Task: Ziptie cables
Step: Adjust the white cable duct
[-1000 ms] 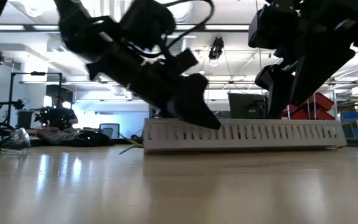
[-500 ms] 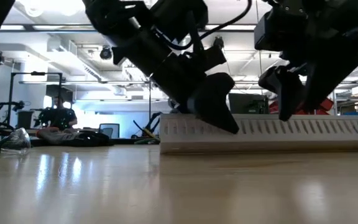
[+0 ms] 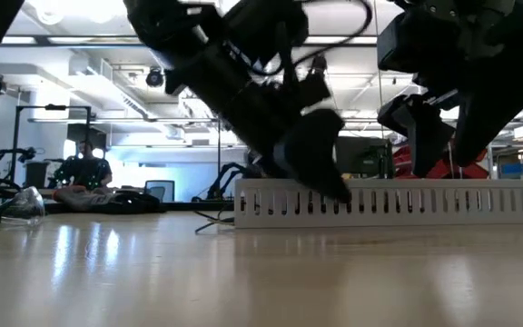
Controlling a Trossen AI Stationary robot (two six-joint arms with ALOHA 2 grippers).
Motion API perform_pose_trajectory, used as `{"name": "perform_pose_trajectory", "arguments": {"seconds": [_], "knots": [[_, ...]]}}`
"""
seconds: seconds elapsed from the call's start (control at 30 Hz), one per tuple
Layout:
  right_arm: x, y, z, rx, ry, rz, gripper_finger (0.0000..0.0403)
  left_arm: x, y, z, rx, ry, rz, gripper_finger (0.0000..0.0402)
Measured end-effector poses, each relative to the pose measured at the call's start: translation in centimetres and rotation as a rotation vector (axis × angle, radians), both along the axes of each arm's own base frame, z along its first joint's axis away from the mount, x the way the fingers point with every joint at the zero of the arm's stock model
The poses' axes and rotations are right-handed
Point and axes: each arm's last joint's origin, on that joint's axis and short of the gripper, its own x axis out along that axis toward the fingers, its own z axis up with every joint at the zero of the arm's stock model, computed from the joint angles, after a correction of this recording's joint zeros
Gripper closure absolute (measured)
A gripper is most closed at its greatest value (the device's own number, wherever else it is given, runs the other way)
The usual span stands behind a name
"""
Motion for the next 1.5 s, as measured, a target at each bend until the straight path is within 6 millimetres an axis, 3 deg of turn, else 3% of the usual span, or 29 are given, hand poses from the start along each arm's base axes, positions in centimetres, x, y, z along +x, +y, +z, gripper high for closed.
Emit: {"name": "perform_pose_trajectory", "arguments": {"seconds": [0.23, 0.37, 0.47, 0.53, 0.7, 0.9, 1.03, 1.2, 1.5], "knots": [[0.3, 0.0, 0.2, -0.034, -0.047, 0.092, 0.0193, 1.0, 1.4, -2.6, -0.028, -0.025, 0.016, 0.0087], [0.1, -0.1, 1.4, -0.065, -0.015, 0.103, 0.0195, 0.9, 1.3, -4.5, 0.035, 0.045, 0.021, 0.014], [-0.3, -0.4, 3.2, -0.19, 0.029, 0.063, 0.0203, 0.6, 1.2, -4.8, 0.132, 0.079, 0.073, 0.0196], [-0.9, -0.7, 4.6, -0.307, 0.053, 0.017, 0.0209, 0.3, 1.2, -4.9, 0.221, 0.119, 0.078, 0.0199], [-2.0, -0.5, 8.5, -0.477, -0.018, -0.083, 0.0225, 0.2, 0.0, -3.2, 0.463, 0.156, 0.08, 0.0199], [-3.5, 0.4, 11.3, -0.456, -0.143, -0.101, 0.0241, -0.2, -4.0, -0.6, 0.927, 0.292, 0.104, 0.0166], [-4.4, 0.4, 11.6, -0.436, -0.168, -0.11, 0.025, -0.5, -6.6, 1.0, 1.119, 0.348, 0.125, 0.0175], [-4.7, 0.3, 10.9, -0.436, -0.151, -0.123, 0.0261, -1.8, -8.7, 0.5, 1.258, 0.44, 0.073, 0.0193], [-4.6, 0.2, 10.8, -0.439, -0.146, -0.124, 0.0275, -3.4, -9.2, -1.2, 1.288, 0.467, 0.031, 0.0151]]}}
